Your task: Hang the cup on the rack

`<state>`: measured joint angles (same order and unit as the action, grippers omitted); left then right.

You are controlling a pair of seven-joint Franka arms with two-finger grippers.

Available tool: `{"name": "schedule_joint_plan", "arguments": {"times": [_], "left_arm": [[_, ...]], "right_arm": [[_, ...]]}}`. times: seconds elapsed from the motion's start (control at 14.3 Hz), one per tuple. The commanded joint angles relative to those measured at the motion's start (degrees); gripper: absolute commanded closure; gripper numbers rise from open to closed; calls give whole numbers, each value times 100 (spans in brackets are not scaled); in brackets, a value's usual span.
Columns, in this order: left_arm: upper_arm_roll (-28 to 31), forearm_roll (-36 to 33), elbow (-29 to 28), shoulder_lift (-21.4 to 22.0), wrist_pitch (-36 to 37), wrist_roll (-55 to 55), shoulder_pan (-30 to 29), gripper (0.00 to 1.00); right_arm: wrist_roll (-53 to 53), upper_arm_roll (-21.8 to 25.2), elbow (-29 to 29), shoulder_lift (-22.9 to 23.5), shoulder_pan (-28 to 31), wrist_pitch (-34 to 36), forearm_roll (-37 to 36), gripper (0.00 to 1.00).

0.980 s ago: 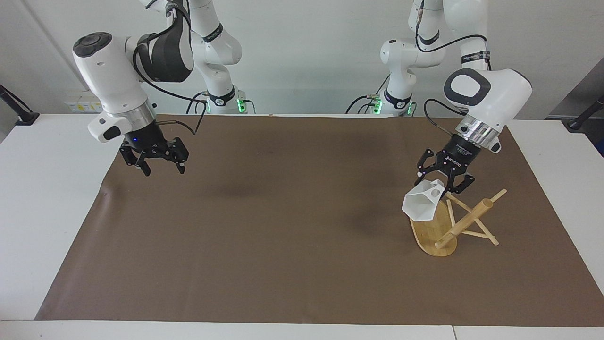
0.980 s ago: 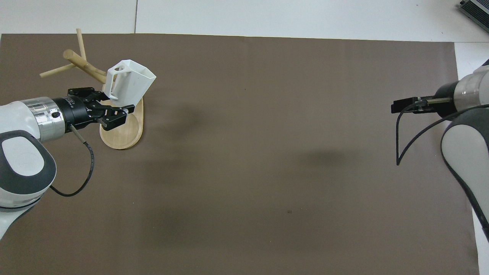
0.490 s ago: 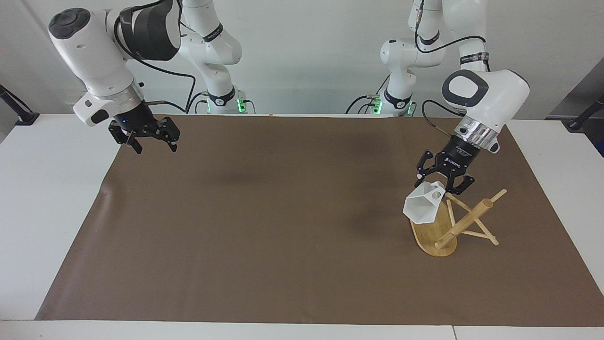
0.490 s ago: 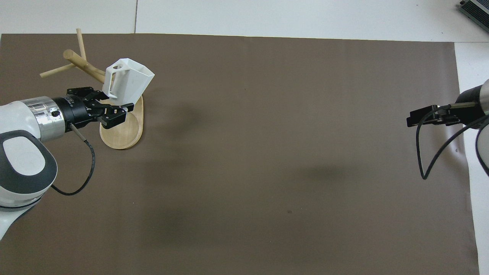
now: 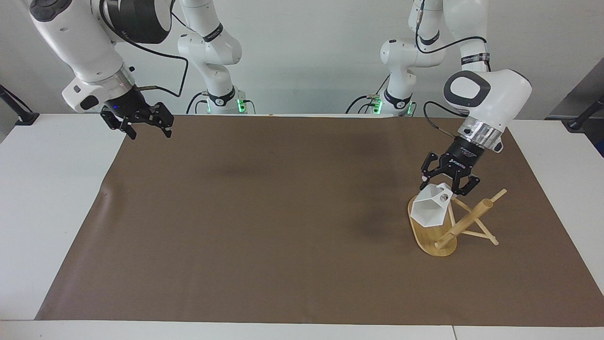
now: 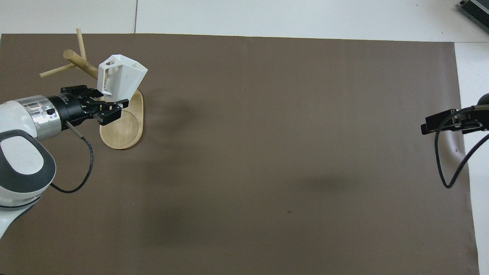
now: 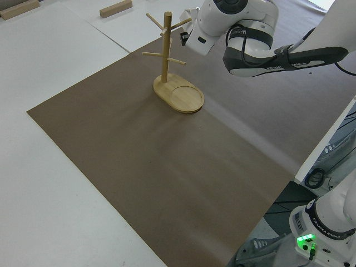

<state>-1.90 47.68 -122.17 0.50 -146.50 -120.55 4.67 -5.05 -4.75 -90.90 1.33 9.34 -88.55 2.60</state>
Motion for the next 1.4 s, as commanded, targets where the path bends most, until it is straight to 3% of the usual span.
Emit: {"name": "schedule_joint_plan", "arguments": {"times": [0.0,0.98,1.33], "left_arm": [[-13,-101,9,-59,-185,-197,-19,100],[-13,-92,105,-270,-379,-347,-150,100],[-13,-83,97,-279,-414,-364,-151,100]], "right_arm": [[66,0,117,17,-11,119,-137,0],[101,-289,126,-115,-91,75,-111,0],[101,-185,91,-115,-82,22,-137,0]]}}
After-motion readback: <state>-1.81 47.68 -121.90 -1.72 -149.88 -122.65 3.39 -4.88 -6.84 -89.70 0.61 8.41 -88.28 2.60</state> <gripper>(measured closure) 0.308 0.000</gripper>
